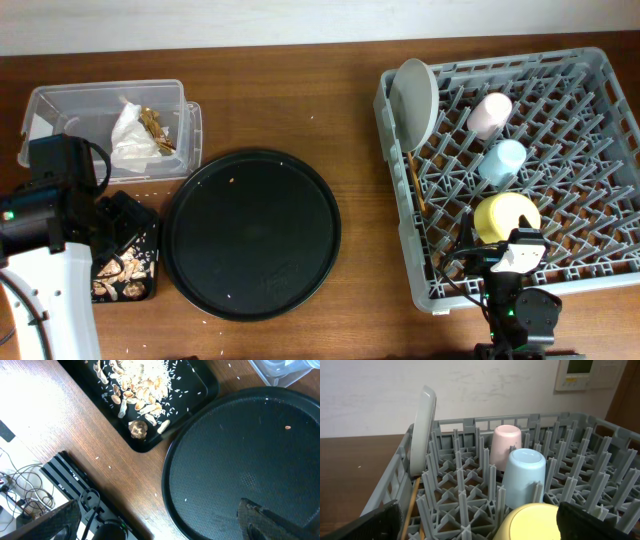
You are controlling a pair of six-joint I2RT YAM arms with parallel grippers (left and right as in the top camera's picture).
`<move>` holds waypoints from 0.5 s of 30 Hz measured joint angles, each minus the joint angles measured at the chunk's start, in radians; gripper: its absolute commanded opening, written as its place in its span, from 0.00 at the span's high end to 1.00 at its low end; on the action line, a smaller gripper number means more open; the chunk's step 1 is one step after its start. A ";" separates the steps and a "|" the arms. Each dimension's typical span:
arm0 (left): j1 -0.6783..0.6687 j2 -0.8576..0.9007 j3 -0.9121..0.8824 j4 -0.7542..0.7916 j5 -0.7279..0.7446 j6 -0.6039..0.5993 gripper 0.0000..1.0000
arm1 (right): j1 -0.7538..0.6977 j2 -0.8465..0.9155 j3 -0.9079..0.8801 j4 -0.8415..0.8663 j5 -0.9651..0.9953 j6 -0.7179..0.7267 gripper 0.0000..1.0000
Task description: Sort waste into correct bins and load items into the dishwasher rack
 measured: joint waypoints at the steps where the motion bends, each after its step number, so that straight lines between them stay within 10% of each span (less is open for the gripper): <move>1: 0.000 0.000 0.000 0.000 0.000 0.000 0.01 | 0.000 0.000 0.000 0.000 0.000 0.000 0.01; 15: 0.000 -0.023 -0.046 -0.059 -0.008 0.060 0.01 | 0.000 0.000 0.000 0.000 0.008 0.000 0.01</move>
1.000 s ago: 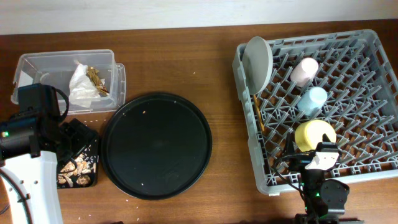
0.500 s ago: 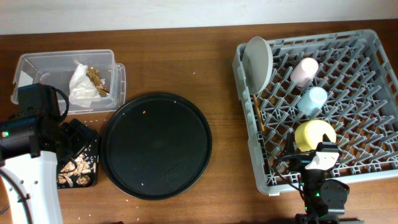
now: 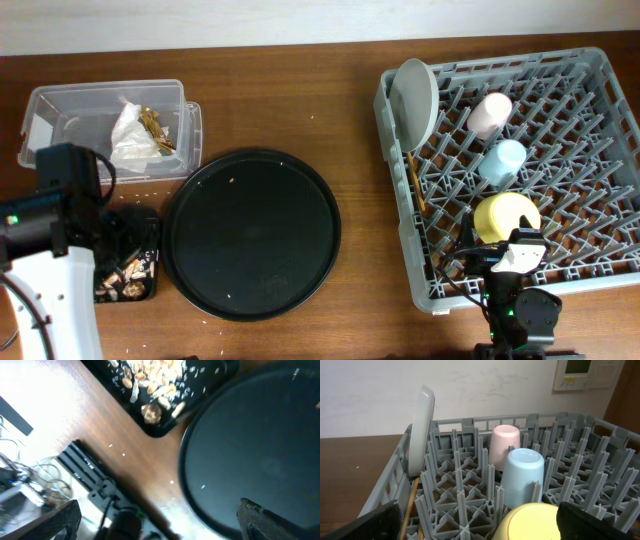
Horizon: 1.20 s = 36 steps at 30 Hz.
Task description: Sort waste into correct bins and load items into the dishwasher rack
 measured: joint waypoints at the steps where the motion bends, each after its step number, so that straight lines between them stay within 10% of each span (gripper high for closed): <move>1: 0.000 -0.019 -0.030 0.033 -0.003 0.043 0.01 | 0.000 0.000 0.000 0.000 0.000 0.000 0.01; 14: -0.204 -0.575 -0.809 1.061 0.384 0.666 0.01 | 0.000 -0.003 0.000 0.000 0.007 0.000 0.01; 30: -0.206 -1.027 -1.387 1.654 0.423 0.732 0.01 | 0.000 -0.003 0.000 -0.001 0.007 0.000 0.01; 36: -0.207 -1.118 -1.426 1.568 0.305 0.629 0.01 | 0.000 -0.003 0.000 0.000 0.007 0.000 0.01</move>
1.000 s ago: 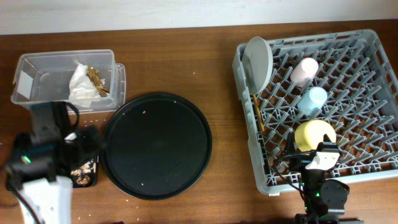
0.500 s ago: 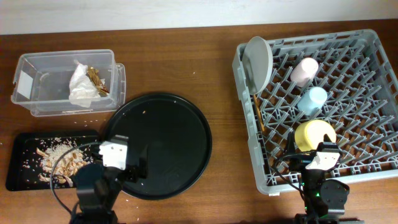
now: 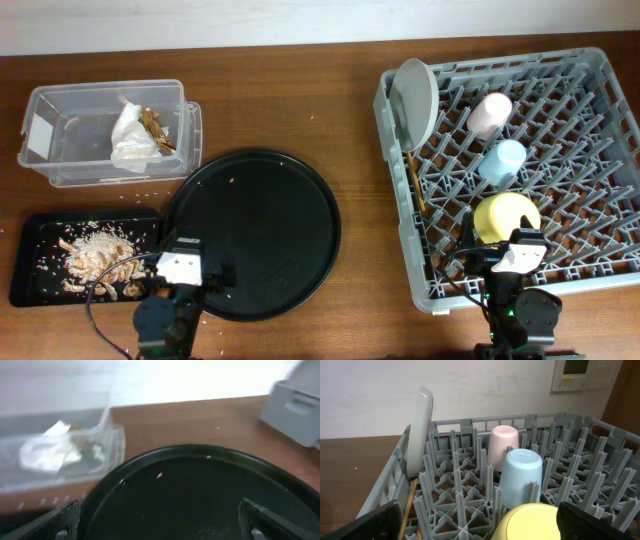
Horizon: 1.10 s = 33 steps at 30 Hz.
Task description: Sort waste into correct bins and load items into the dishwasher rack
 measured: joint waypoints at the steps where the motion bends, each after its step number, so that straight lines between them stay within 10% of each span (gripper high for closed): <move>1: 0.000 -0.007 0.000 -0.002 -0.024 -0.019 0.01 | 0.000 0.000 0.000 0.000 0.000 0.000 0.01; 33: 0.000 -0.135 0.000 -0.006 -0.150 0.100 0.01 | 0.000 0.000 0.000 0.000 0.000 0.000 0.01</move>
